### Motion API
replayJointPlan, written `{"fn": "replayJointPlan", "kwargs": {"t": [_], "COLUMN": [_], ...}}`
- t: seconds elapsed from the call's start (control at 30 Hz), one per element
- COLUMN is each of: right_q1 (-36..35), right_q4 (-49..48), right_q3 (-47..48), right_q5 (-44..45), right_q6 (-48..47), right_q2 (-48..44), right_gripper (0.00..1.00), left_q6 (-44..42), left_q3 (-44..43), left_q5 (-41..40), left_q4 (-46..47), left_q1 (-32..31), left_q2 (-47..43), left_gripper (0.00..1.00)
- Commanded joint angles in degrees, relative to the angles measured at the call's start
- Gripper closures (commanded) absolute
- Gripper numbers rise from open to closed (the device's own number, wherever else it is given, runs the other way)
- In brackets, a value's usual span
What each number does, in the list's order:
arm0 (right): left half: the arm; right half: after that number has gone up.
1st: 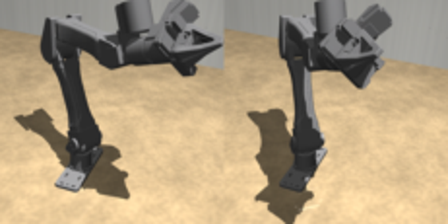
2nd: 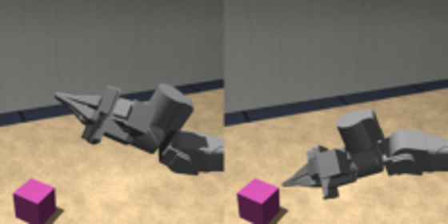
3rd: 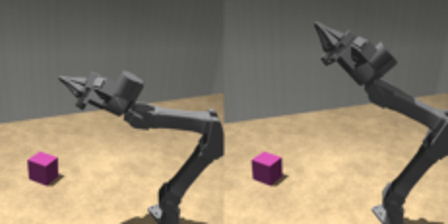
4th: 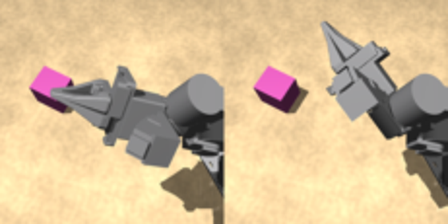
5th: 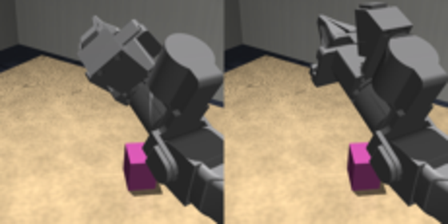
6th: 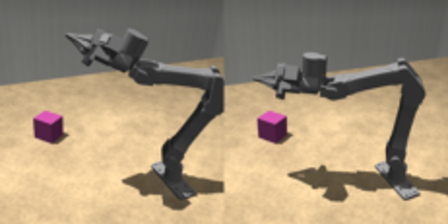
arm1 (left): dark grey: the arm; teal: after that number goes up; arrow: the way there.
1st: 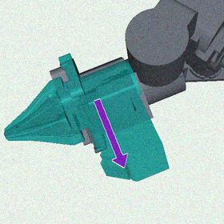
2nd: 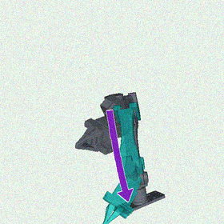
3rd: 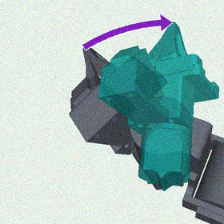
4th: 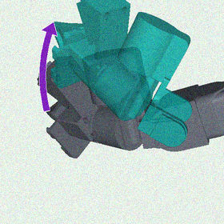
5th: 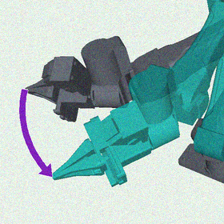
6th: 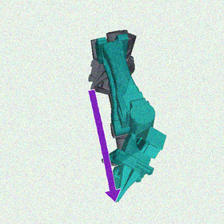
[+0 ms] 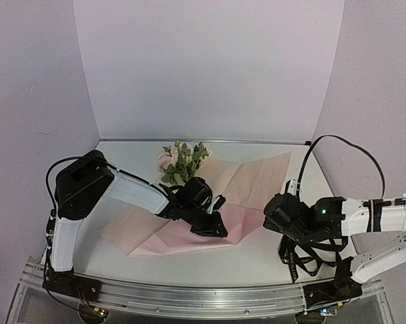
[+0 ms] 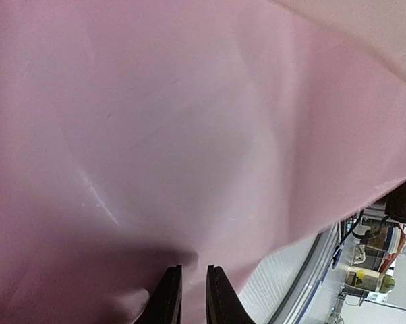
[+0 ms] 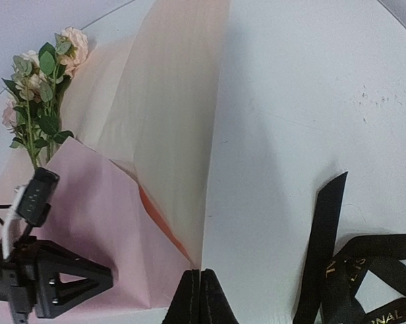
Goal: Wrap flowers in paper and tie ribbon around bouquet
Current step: Fold the one-fourth-folded wrapping paper at the center of the board.
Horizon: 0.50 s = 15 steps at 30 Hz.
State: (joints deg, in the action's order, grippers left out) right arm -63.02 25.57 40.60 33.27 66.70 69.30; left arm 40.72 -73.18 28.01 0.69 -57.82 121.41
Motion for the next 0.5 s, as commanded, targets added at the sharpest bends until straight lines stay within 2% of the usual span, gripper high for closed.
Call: {"fn": "replayJointPlan", "kwargs": {"t": [0.0, 0.23, 0.47], "right_q1": [0.2, 0.2, 0.1], "right_q4": [1.9, -2.4, -3.2], "right_q3": [5.9, 11.4, 15.5], "right_q5": [-0.5, -8.6, -12.2], "right_q6": [-2.9, -5.5, -7.7], "right_q2": [-0.5, 6.3, 10.2], "right_gripper": [1.0, 1.0, 1.0], "left_q6": [-1.2, -1.4, -4.0], "left_q3": [-2.4, -0.3, 3.5], "left_q5": [-2.7, -3.0, -2.6], "left_q4": [-4.9, -4.4, -3.8], "left_q1": [-0.3, -0.2, 0.9], "left_q2": [2.7, 0.7, -9.1], "left_gripper": [0.86, 0.86, 0.81]}}
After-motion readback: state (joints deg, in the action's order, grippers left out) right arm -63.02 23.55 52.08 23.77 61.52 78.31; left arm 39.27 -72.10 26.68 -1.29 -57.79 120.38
